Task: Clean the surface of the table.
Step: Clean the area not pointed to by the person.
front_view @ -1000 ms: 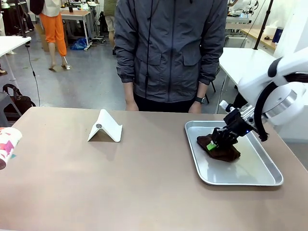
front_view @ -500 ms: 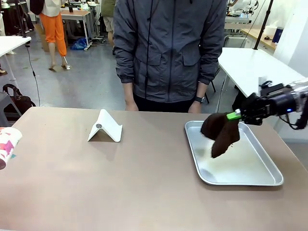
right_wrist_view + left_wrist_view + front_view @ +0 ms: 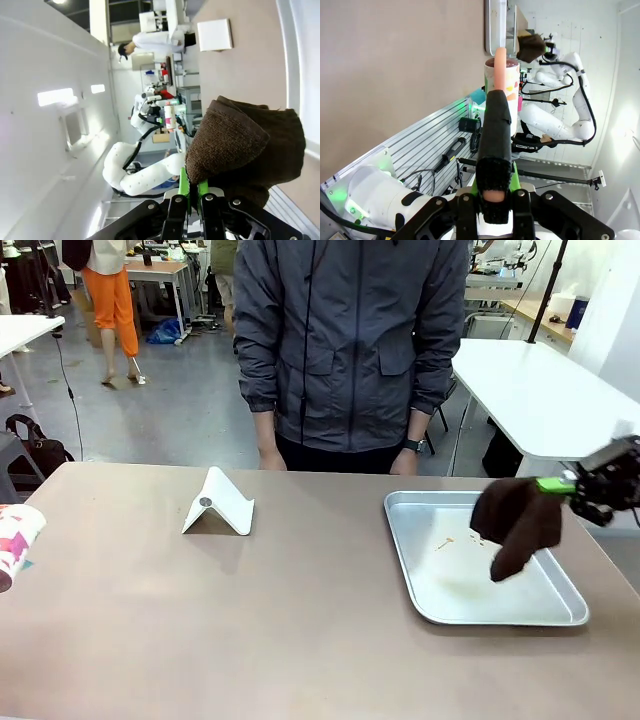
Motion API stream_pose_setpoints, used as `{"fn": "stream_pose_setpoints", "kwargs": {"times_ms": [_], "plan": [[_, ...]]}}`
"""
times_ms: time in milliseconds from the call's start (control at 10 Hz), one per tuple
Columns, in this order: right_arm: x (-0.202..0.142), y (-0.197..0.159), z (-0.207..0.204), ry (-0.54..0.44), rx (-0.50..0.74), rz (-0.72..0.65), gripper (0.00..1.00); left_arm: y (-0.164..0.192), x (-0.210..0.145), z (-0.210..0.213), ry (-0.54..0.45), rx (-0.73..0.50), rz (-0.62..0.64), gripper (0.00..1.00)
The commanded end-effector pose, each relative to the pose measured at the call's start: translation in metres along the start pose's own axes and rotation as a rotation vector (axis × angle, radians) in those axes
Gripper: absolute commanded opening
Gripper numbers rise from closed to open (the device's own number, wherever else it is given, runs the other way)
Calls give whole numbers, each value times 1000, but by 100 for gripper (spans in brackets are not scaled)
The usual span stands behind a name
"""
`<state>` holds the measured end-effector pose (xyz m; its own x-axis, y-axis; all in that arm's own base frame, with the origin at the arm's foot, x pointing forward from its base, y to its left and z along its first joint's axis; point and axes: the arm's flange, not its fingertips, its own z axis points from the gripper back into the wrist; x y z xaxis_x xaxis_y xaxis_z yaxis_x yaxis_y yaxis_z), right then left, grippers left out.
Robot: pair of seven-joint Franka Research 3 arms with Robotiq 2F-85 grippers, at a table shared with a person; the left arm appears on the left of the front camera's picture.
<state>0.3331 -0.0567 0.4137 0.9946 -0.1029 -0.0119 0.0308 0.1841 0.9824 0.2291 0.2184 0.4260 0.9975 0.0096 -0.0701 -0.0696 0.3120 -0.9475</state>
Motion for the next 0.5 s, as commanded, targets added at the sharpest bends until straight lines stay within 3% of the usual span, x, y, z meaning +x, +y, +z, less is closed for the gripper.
{"fn": "stream_pose_setpoints", "kwargs": {"times_ms": [0,100,400], "plan": [[-49,-5,28,-52,15,-8,7,-4,-2,1,3,-18,-6,22],[-69,-15,49,-92,17,52,7,-4,-2,1,3,-18,-6,22],[-80,-39,79,-167,125,114,7,-4,-2,1,3,-18,-6,22]]}}
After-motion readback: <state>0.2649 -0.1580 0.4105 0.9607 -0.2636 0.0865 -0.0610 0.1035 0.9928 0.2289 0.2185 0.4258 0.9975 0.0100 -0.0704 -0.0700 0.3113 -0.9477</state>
